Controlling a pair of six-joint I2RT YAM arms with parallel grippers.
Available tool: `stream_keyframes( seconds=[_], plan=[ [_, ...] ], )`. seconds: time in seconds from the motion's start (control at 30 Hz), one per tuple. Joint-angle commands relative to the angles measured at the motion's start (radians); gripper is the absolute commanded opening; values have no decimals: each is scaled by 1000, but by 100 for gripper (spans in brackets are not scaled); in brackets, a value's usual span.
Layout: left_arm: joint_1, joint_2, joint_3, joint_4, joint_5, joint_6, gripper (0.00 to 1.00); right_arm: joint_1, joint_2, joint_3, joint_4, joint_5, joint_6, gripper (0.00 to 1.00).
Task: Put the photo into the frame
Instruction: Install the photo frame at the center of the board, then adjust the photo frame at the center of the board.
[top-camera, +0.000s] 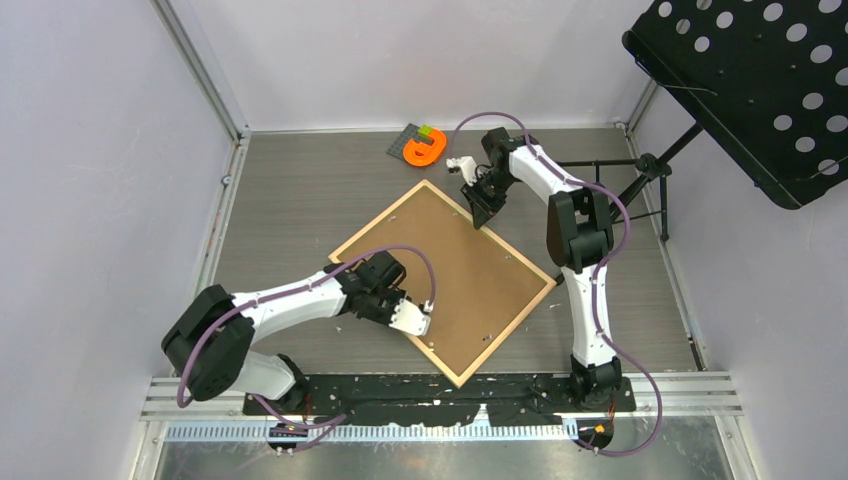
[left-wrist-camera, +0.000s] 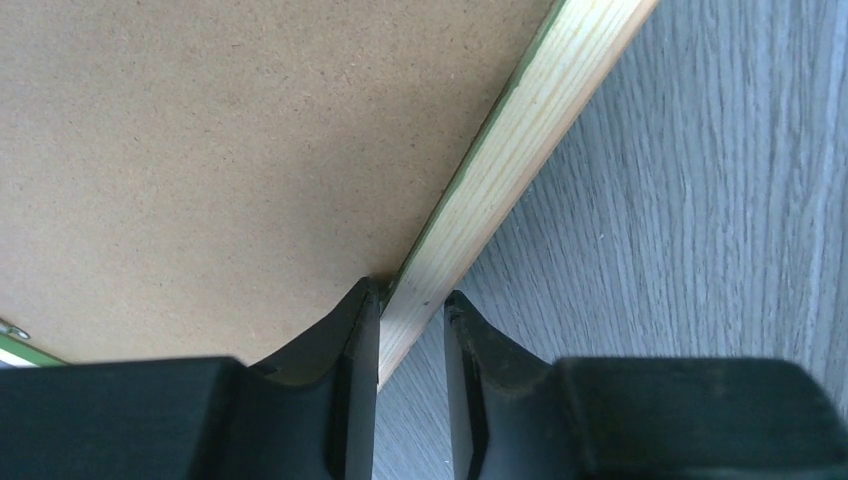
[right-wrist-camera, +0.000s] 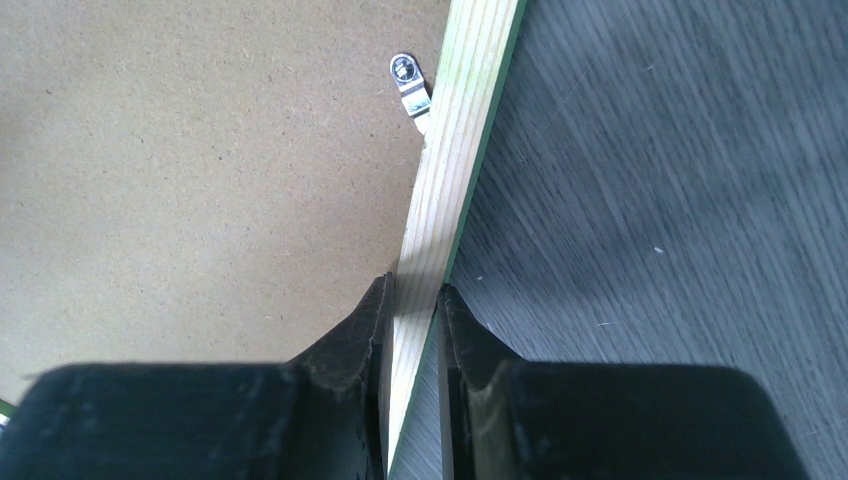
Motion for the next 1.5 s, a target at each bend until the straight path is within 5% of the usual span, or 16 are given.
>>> stream_keyframes(
  seconds=[0.0, 0.13, 0.23, 0.57, 1.0, 1.47],
  plan=[
    [-5, -10, -22, -10, -9, 7, 24, 6, -31, -16, 44, 14, -22, 6],
    [-5, -21, -15, -18, -20, -14, 19, 6, -32, -26, 49, 13, -22, 6],
    [-5, -32, 16, -34, -28, -56, 24, 6, -38, -36, 55, 13, -23, 6],
    [130, -90, 137, -43, -7, -203, 96, 8, -67, -74, 86, 29, -35, 6],
    [578, 154, 500, -116, 156, -725, 100, 89, -29, 18, 63, 165, -161, 6],
    [630, 418, 694, -179, 62, -969, 98, 161, 79, 249, -45, 137, -343, 6]
  ],
)
